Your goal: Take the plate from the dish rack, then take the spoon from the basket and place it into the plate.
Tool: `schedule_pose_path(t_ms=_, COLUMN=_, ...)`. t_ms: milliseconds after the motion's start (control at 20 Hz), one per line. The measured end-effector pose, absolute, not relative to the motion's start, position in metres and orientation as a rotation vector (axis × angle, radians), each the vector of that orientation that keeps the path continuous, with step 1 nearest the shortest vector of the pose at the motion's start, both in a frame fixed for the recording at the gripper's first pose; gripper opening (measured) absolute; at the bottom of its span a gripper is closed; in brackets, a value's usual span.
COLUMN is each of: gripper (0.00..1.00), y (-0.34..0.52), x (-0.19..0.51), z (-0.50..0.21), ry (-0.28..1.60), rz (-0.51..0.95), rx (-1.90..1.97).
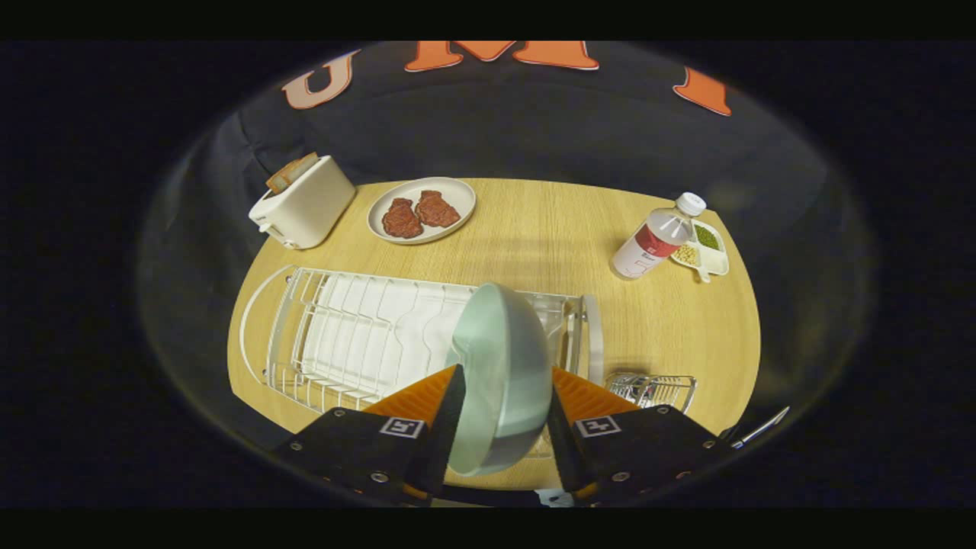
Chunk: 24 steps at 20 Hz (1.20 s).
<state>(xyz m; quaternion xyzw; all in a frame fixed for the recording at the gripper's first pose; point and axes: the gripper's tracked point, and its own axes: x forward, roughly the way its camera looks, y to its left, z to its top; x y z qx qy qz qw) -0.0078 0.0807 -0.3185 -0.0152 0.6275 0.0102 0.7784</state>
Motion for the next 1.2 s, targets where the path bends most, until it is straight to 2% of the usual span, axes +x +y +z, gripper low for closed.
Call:
schedule_pose_path(t_ms=200, gripper=0.39, y=0.079, x=-0.013, z=-0.326, ry=1.392, rz=-0.031, rx=-0.092)
schedule_pose_path(t_ms=600, gripper=0.28, y=0.064, x=0.004, z=-0.306, ry=1.295, rz=-0.178, rx=-0.130)
schedule_pose_path(t_ms=900, gripper=0.28, y=0.053, x=0.005, z=-0.279, ry=1.187, rz=-0.242, rx=-0.216)
schedule_pose_path(t_ms=1200, gripper=0.28, y=0.049, x=-0.017, z=-0.242, ry=1.131, rz=-0.253, rx=-0.132)
